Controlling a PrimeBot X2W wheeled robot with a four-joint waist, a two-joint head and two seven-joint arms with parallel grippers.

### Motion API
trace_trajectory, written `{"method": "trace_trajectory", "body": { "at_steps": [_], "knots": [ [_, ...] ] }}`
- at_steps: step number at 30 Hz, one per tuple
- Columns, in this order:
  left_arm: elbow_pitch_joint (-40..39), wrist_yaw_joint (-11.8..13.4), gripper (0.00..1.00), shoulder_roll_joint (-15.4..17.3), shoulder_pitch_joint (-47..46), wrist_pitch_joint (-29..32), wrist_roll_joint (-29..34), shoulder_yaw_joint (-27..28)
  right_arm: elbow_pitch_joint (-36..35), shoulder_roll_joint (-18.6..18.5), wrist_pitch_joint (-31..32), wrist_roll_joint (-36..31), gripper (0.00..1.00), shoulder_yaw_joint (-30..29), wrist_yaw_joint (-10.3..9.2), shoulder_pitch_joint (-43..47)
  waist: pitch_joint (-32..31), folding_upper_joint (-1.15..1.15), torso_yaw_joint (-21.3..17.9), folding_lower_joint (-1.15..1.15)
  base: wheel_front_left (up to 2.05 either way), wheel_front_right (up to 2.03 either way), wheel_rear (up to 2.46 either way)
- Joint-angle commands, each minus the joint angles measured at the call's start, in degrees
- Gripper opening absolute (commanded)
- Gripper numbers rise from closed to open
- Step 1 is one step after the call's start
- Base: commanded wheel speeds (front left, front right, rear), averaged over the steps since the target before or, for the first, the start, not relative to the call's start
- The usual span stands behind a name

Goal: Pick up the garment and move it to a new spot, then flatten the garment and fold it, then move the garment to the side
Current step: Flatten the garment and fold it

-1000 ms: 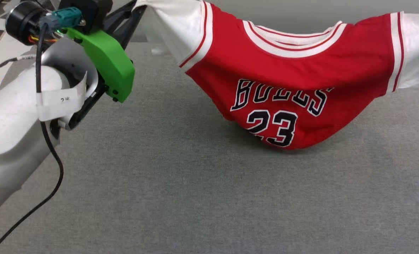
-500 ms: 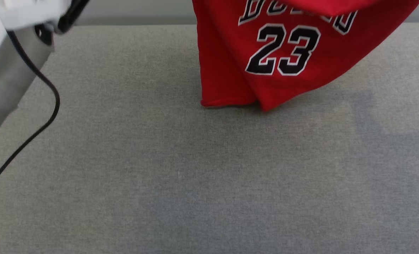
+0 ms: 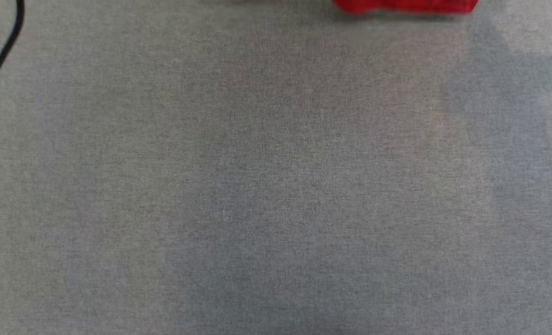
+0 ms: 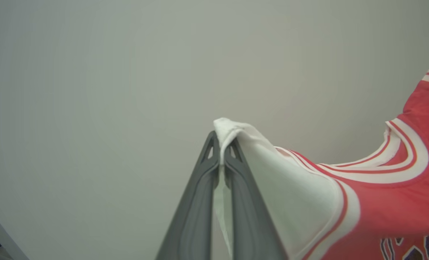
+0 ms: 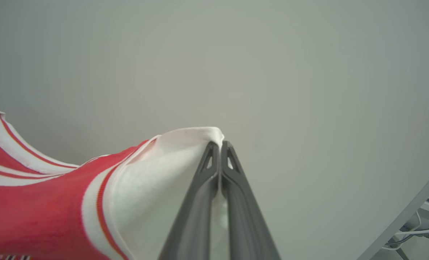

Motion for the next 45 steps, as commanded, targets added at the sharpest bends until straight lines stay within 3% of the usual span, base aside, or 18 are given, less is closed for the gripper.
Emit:
{"method": "trace_trajectory", "body": {
  "at_steps": [1,9,14,22,30,35,45],
  "knots": [
    [1.44,-0.25,0.0,-0.49,-1.93,-1.16,0.98,-0.04,1.7,0.52,-0.99,-0.67,0.0,0.89,-0.04,-2.48,1.88,0.0,-0.22,-0.01,0.0,0.0,0.0],
    [9.07,-1.71,0.0,-2.35,-4.65,-4.55,0.1,0.31,10.01,2.43,-5.6,-0.09,0.0,6.99,-0.04,-10.68,3.17,0.0,-0.39,-0.01,0.0,0.0,0.0],
    [12.55,-2.5,0.0,-3.02,-2.29,-6.3,-0.98,-0.32,13.75,3.52,-8.65,2.75,0.0,10.58,-0.04,-9.24,3.66,0.0,-0.56,-0.01,0.0,0.0,0.0],
    [15.41,-3.11,0.0,-1.77,9.16,-10.92,-3.24,-1.48,17.17,6.16,-15.12,9.71,0.0,16.14,-0.04,1.41,1.25,0.0,-1.1,-0.01,0.0,0.0,0.0],
    [11.9,-3.16,0.0,1.07,28.26,-13.22,-5.67,-1.21,12.75,5.19,-19.43,17.81,0.0,22.69,-0.04,18.43,-5.79,0.0,-0.86,-0.01,0.0,0.0,0.0],
    [5.42,-1.14,0.0,3.81,43.66,-13.38,-7.25,1.04,7.34,2.28,-20.57,21.65,0.0,25.59,-0.04,30.64,-10.52,0.0,-0.71,-0.01,0.0,0.0,0.0],
    [-12.63,5.97,0.0,10.15,74.56,-13.4,-10.82,4.17,-2.61,-3.48,-21.04,24.18,0.0,26.85,-0.04,53.41,-17.67,0.0,-0.46,-0.01,0.0,0.0,0.0]
  ]
}}
